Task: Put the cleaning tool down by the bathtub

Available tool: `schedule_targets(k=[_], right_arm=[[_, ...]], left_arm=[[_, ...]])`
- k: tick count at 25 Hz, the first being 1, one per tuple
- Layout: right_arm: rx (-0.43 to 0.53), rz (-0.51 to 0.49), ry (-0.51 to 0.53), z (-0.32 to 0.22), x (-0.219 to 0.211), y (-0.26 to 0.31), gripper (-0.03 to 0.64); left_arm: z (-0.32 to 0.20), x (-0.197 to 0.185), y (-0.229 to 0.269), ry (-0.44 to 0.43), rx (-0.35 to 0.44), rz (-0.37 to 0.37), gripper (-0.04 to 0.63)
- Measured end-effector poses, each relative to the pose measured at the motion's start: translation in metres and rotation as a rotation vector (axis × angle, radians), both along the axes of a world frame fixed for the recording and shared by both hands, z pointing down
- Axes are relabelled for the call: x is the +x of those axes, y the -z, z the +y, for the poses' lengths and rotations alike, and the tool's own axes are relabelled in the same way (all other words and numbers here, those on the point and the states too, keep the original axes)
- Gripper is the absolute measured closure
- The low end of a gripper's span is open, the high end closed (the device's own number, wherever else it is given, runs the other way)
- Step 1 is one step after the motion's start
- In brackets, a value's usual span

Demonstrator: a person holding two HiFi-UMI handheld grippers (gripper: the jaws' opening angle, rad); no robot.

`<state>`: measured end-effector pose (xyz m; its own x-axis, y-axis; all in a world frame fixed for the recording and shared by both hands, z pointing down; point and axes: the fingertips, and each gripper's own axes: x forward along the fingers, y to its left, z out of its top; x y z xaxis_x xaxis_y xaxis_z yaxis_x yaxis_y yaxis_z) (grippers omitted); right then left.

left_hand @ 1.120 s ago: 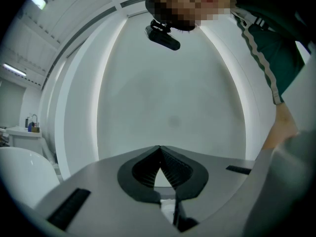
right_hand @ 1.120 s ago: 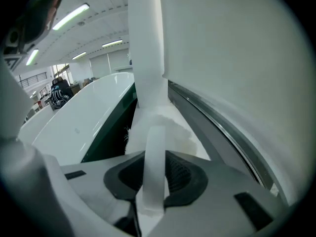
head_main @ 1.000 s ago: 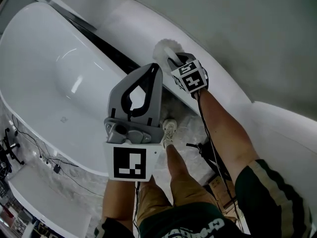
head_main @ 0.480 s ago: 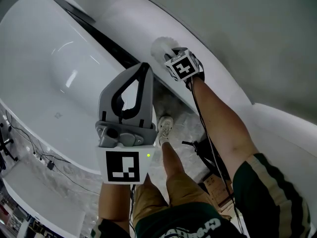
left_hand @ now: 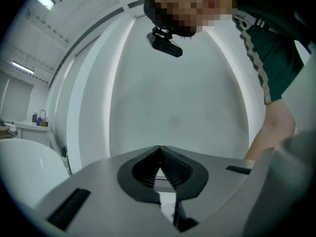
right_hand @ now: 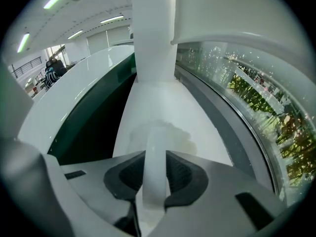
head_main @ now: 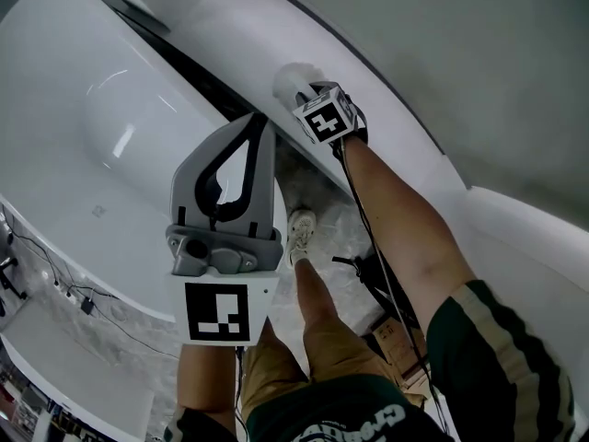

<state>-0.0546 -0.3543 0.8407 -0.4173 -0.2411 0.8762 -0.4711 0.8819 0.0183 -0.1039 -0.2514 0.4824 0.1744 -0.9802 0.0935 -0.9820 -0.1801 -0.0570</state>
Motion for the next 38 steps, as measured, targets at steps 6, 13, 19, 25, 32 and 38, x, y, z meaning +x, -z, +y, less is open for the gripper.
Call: schedule_targets(k=[6, 13, 19, 25, 32, 38], right_arm=[[0.036, -0.020, -0.001, -0.002, 0.000, -0.001, 0.520], [0.033, -0.089, -0.057, -0.005, 0.002, 0.001, 0.351], [0.027, -0.110, -0.042, 0.000, 0.003, 0.005, 0.345], [0.037, -0.163, -0.049, -0.001, 0.006, 0.027, 0.345], [0.077, -0.217, -0.043, 0.010, 0.011, 0.068, 0.345], [0.120, -0.265, -0.049, 0.024, 0.013, 0.119, 0.345]], left_arm=[[0.005, -0.003, -0.008, 0.002, -0.014, 0.016, 0.588], [0.010, -0.005, -0.011, 0.020, -0.033, 0.034, 0.588], [0.006, -0.005, -0.008, 0.010, -0.041, 0.029, 0.588], [0.006, 0.002, -0.002, -0.002, -0.045, 0.027, 0.588], [0.012, 0.010, 0.016, -0.029, -0.061, 0.017, 0.588], [0.028, 0.014, 0.042, -0.056, -0.058, 0.028, 0.588]])
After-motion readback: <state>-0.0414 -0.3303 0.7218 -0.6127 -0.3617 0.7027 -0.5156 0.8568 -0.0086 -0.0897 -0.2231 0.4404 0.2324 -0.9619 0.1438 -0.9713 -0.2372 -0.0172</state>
